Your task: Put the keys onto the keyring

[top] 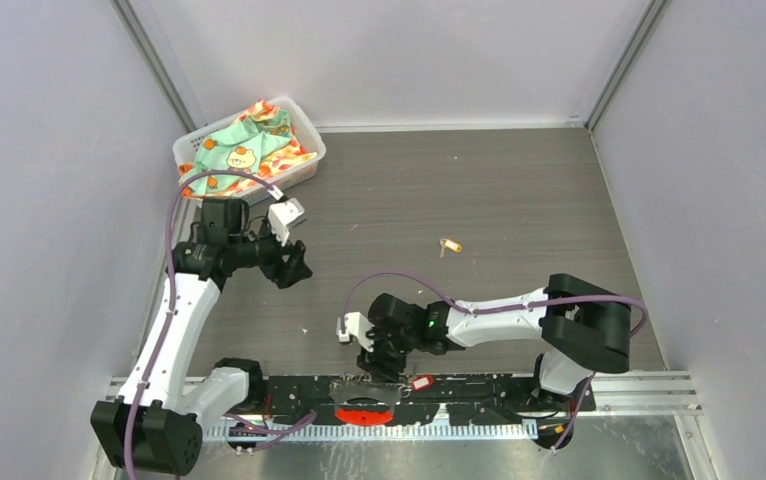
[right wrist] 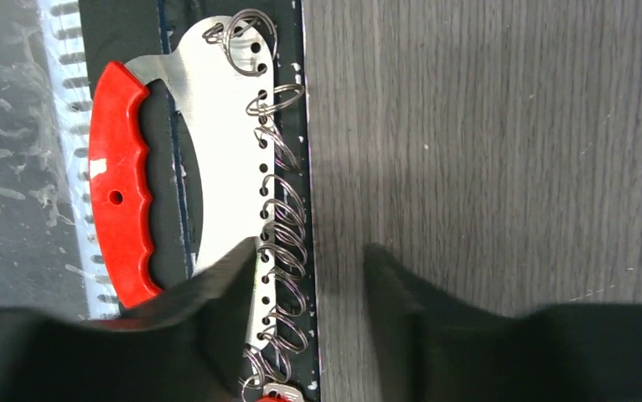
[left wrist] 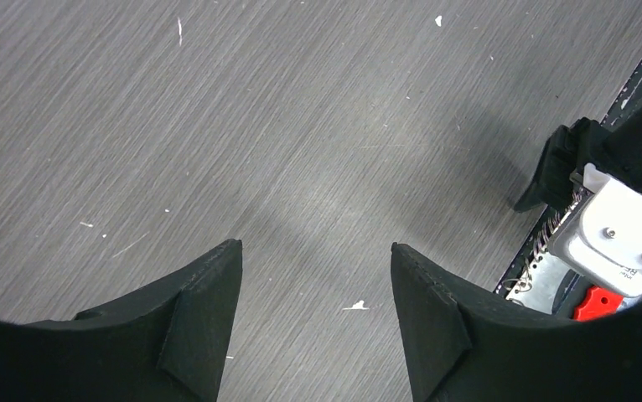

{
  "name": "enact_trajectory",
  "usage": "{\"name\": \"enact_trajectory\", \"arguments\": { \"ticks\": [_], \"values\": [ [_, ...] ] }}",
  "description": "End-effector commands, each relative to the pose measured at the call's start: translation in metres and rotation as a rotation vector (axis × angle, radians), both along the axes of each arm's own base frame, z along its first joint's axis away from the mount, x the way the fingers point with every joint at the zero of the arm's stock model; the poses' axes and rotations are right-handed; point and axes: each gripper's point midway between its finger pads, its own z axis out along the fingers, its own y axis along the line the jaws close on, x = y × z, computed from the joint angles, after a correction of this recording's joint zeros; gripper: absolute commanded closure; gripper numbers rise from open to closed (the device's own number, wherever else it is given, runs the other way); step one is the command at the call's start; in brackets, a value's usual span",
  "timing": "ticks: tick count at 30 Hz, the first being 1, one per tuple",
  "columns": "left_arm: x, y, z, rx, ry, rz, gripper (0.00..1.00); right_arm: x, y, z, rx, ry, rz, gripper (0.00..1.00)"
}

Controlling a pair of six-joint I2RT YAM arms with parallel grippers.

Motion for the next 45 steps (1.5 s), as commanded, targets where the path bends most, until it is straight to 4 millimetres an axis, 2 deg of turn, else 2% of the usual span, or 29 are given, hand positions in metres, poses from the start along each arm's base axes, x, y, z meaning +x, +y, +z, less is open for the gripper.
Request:
{"name": "enact_trajectory", "arguments": {
  "ticks": [1, 4, 6, 11, 15, 18, 21, 26, 28, 30, 31, 32, 35, 38, 40, 43, 44, 45],
  "values": [
    [-0.001, 0.0, 0.02, -0.012, -0.072, -0.013, 0.34, 0.001, 0.0, -0.007, -0.015, -0.009, 0.005, 0.63],
    [0.001, 0.002, 0.02, -0.001, -0.075, 0.001, 0.35, 0.0, 0.0, -0.005, -0.016, -0.006, 0.003, 0.9],
    [0.003, 0.003, 0.021, 0.004, -0.071, 0.01, 0.35, 0.002, -0.002, 0.0, -0.004, -0.016, -0.006, 0.98],
    [0.014, 0.004, 0.021, 0.004, -0.063, 0.043, 0.37, 0.012, -0.007, 0.033, 0.052, -0.065, -0.046, 0.99],
    [0.013, 0.002, 0.025, -0.006, -0.064, 0.025, 0.38, 0.042, -0.02, 0.059, 0.084, -0.132, -0.143, 0.99],
    [-0.001, -0.003, 0.021, -0.008, -0.042, -0.053, 0.36, 0.061, -0.033, 0.062, 0.078, -0.153, -0.198, 0.99],
    [-0.008, -0.004, 0.015, -0.003, -0.009, -0.082, 0.35, 0.07, -0.038, 0.052, 0.038, -0.144, -0.218, 0.99],
    [-0.009, -0.005, 0.014, -0.008, 0.01, -0.089, 0.35, 0.079, -0.045, 0.015, -0.129, -0.107, -0.245, 0.78],
    [-0.008, -0.006, 0.015, -0.014, 0.012, -0.087, 0.34, 0.088, -0.047, 0.013, -0.155, -0.116, -0.282, 0.65],
    [-0.007, -0.006, 0.017, -0.021, 0.016, -0.08, 0.34, 0.103, -0.047, 0.023, -0.141, -0.144, -0.336, 0.41],
    [-0.006, -0.006, 0.018, -0.022, 0.021, -0.077, 0.34, 0.112, -0.046, 0.033, -0.12, -0.166, -0.371, 0.05],
    [-0.006, -0.006, 0.019, -0.023, 0.025, -0.075, 0.33, 0.121, -0.043, 0.046, -0.085, -0.183, -0.394, 0.01],
    [-0.002, -0.007, 0.022, -0.032, 0.036, -0.058, 0.32, 0.154, -0.033, 0.094, 0.014, -0.258, -0.497, 0.0],
    [0.002, -0.008, 0.03, -0.058, 0.041, -0.039, 0.29, 0.196, -0.034, 0.135, 0.099, -0.224, -0.758, 0.0],
    [0.006, -0.008, 0.036, -0.067, 0.039, -0.022, 0.23, 0.206, -0.036, 0.135, 0.094, -0.061, -0.864, 0.0],
    [0.011, -0.005, 0.042, -0.055, 0.028, -0.007, 0.22, 0.2, -0.028, 0.1, 0.036, 0.276, -0.853, 0.0],
    [0.012, -0.003, 0.042, -0.049, 0.023, -0.002, 0.22, 0.203, -0.033, 0.086, -0.015, 0.298, -0.885, 0.0],
    [0.014, -0.002, 0.043, -0.045, 0.015, 0.004, 0.21, 0.21, -0.042, 0.079, -0.054, 0.249, -0.938, 0.0]
  ]
}}
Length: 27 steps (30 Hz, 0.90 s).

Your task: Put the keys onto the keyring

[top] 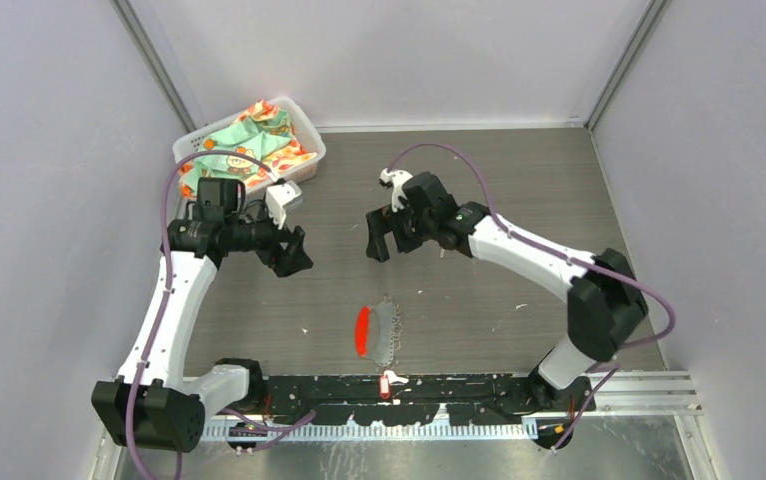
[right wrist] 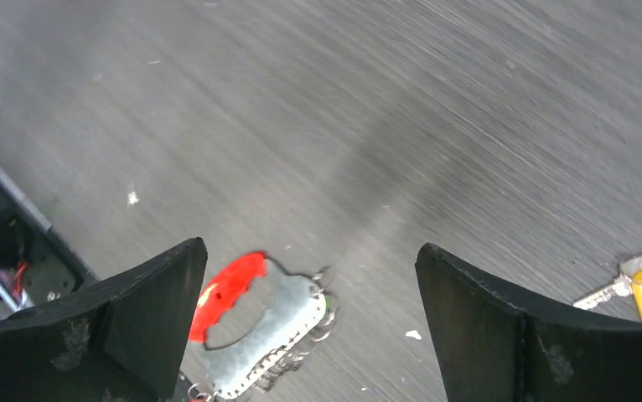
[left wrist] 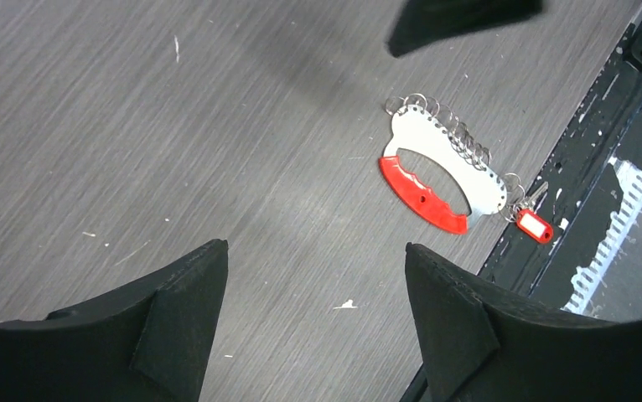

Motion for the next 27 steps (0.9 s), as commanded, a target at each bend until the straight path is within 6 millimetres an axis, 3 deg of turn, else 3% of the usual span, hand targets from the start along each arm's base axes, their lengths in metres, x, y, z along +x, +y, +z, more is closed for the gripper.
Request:
{"name": "enact_trajectory", "arguments": {
  "ticks": [1, 3, 5, 6, 9, 12, 14, 16, 18, 21, 27],
  "values": [
    [0.008, 0.003, 0.018, -0.014, -0.037, 0.031, 0.21, 0.0, -0.027, -0.051, -0.111, 0.218, -0.198, 0.0],
    [0.011, 0.006, 0.021, -0.001, -0.049, 0.045, 0.21, 0.019, -0.051, -0.02, -0.152, 0.063, -0.32, 0.0],
    [0.016, 0.009, 0.024, 0.01, -0.06, 0.075, 0.2, 0.035, -0.066, 0.012, -0.082, -0.04, -0.464, 0.0],
    [0.019, 0.011, 0.026, 0.009, -0.06, 0.101, 0.2, 0.036, -0.067, 0.006, -0.036, -0.024, -0.514, 0.0],
    [0.024, 0.016, 0.025, 0.012, -0.058, 0.153, 0.19, 0.011, -0.034, -0.017, 0.027, 0.182, -0.353, 0.0],
    [0.023, 0.018, 0.018, 0.019, -0.054, 0.164, 0.18, 0.001, -0.033, -0.055, -0.076, 0.296, -0.355, 0.0],
    [0.024, 0.021, 0.014, 0.035, -0.06, 0.18, 0.17, 0.006, -0.048, -0.071, -0.198, 0.257, -0.43, 0.0],
    [0.027, 0.026, 0.011, 0.058, -0.062, 0.201, 0.17, 0.001, -0.047, -0.076, -0.248, 0.229, -0.426, 0.09],
    [0.029, 0.029, 0.009, 0.077, -0.06, 0.21, 0.17, -0.004, -0.038, -0.076, -0.206, 0.227, -0.421, 0.3],
    [0.028, 0.03, 0.006, 0.082, -0.057, 0.211, 0.16, -0.017, -0.023, -0.083, -0.213, 0.24, -0.378, 0.47],
    [0.023, 0.031, -0.002, 0.092, -0.04, 0.206, 0.11, -0.033, 0.0, -0.096, -0.213, 0.277, -0.317, 0.48]
  ]
}}
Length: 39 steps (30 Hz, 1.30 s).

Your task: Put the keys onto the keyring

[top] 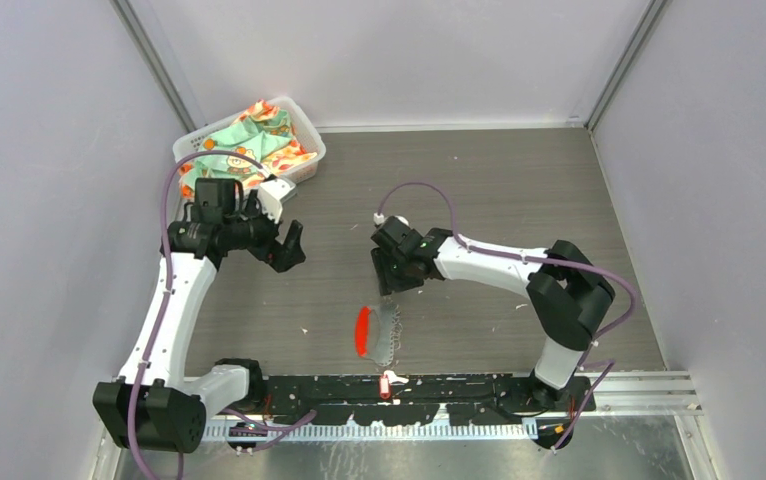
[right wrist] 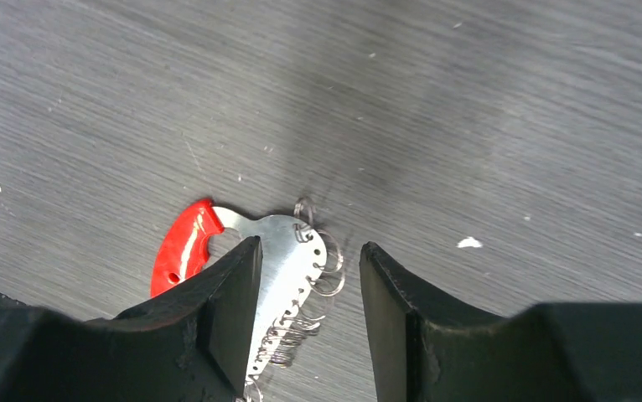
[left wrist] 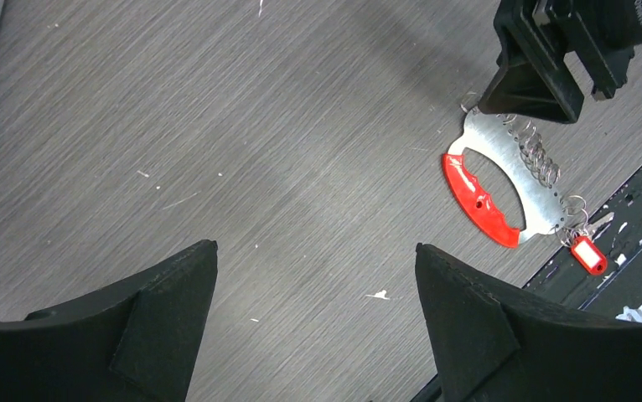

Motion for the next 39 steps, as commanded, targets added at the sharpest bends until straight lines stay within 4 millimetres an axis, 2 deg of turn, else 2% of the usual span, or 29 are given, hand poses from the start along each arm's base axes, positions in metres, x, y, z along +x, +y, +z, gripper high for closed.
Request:
{"name": "enact_trajectory", "arguments": {
  "ticks": [1, 5, 9, 17, 21, 25, 27, 28, 29, 32, 35, 39],
  "values": [
    [0.001, 0.003, 0.004, 0.008, -0.035, 0.012, 0.11, 0.003, 0.021, 0.004, 0.055, -0.001, -0.009, 0.48],
    [0.001, 0.004, 0.004, 0.007, -0.036, 0.016, 0.1, -0.002, 0.02, -0.004, 0.056, 0.017, -0.01, 0.48],
    [0.001, 0.003, 0.004, 0.004, -0.035, 0.012, 0.01, -0.002, 0.023, -0.01, 0.058, 0.021, -0.003, 0.5],
    [-0.001, 0.003, 0.004, 0.008, -0.031, 0.001, 0.01, -0.006, 0.022, -0.028, 0.039, 0.047, 0.009, 0.59],
    [-0.002, 0.001, 0.006, 0.001, -0.033, -0.005, 0.02, -0.006, 0.02, -0.029, 0.033, 0.045, 0.011, 0.62],
    [-0.001, 0.001, 0.006, -0.001, -0.033, -0.006, 0.02, -0.007, 0.021, -0.031, 0.036, 0.051, 0.019, 0.74],
    [-0.002, 0.001, 0.006, 0.0, -0.033, -0.004, 0.02, -0.006, 0.022, -0.031, 0.042, 0.043, 0.023, 0.83],
    [-0.002, 0.002, 0.006, 0.002, -0.031, -0.004, 0.01, -0.006, 0.023, -0.03, 0.046, 0.039, 0.026, 0.92],
    [-0.002, 0.002, 0.006, 0.003, -0.031, -0.002, 0.01, -0.006, 0.023, -0.028, 0.047, 0.035, 0.031, 0.99],
    [-0.004, 0.001, 0.007, 0.001, -0.031, -0.013, 0.0, -0.004, 0.024, -0.021, 0.046, 0.019, 0.055, 0.99],
    [-0.01, -0.004, 0.013, -0.017, -0.044, -0.046, 0.0, 0.0, 0.026, -0.005, 0.068, -0.027, 0.093, 0.99],
    [-0.027, -0.021, 0.029, -0.09, -0.107, -0.17, 0.0, 0.0, 0.042, 0.052, 0.222, -0.148, 0.196, 0.99]
  ]
}}
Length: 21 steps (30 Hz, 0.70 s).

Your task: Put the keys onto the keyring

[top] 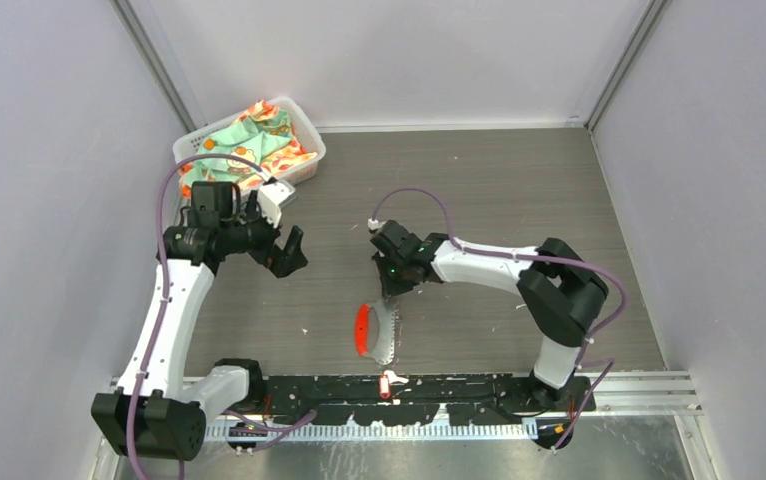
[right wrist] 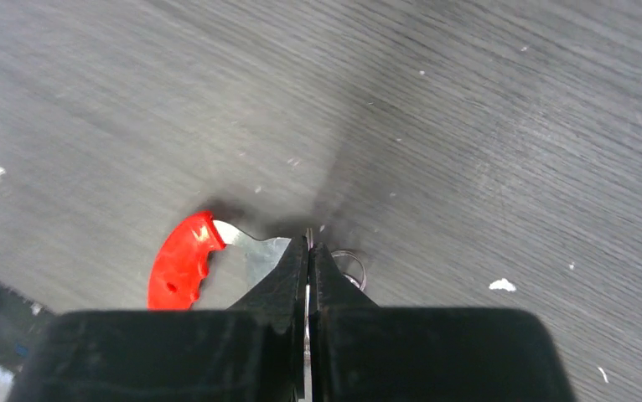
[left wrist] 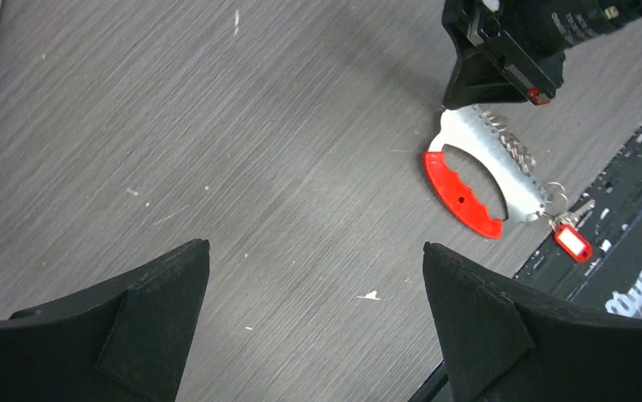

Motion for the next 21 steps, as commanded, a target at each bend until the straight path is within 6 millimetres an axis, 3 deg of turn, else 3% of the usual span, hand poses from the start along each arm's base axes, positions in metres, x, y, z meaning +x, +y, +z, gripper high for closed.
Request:
{"name": "enact_trajectory", "arguments": {
  "ticks": [1, 5, 9, 11, 17, 21],
  "values": [
    [-0.026, -0.023, 0.032, -0.101, -0.124, -0.182, 0.0, 0.006, 0.029, 0.09, 0.256, -0.195, 0.157, 0.99],
    [-0.057, -0.043, 0.047, -0.194, -0.183, -0.346, 0.0, -0.019, 0.041, 0.146, 0.438, -0.315, 0.408, 0.99],
    [-0.073, -0.053, 0.056, -0.268, -0.191, -0.41, 0.02, -0.047, 0.043, 0.193, 0.55, -0.4, 0.602, 0.99],
    [-0.081, -0.059, 0.064, -0.317, -0.188, -0.448, 0.07, -0.06, 0.043, 0.215, 0.592, -0.461, 0.682, 0.99],
    [-0.107, -0.079, 0.086, -0.425, -0.163, -0.565, 0.34, -0.091, 0.044, 0.278, 0.675, -0.589, 0.856, 0.99],
    [-0.123, -0.087, 0.091, -0.445, -0.15, -0.624, 0.38, -0.106, 0.046, 0.307, 0.712, -0.643, 0.921, 0.99]
  ]
}}
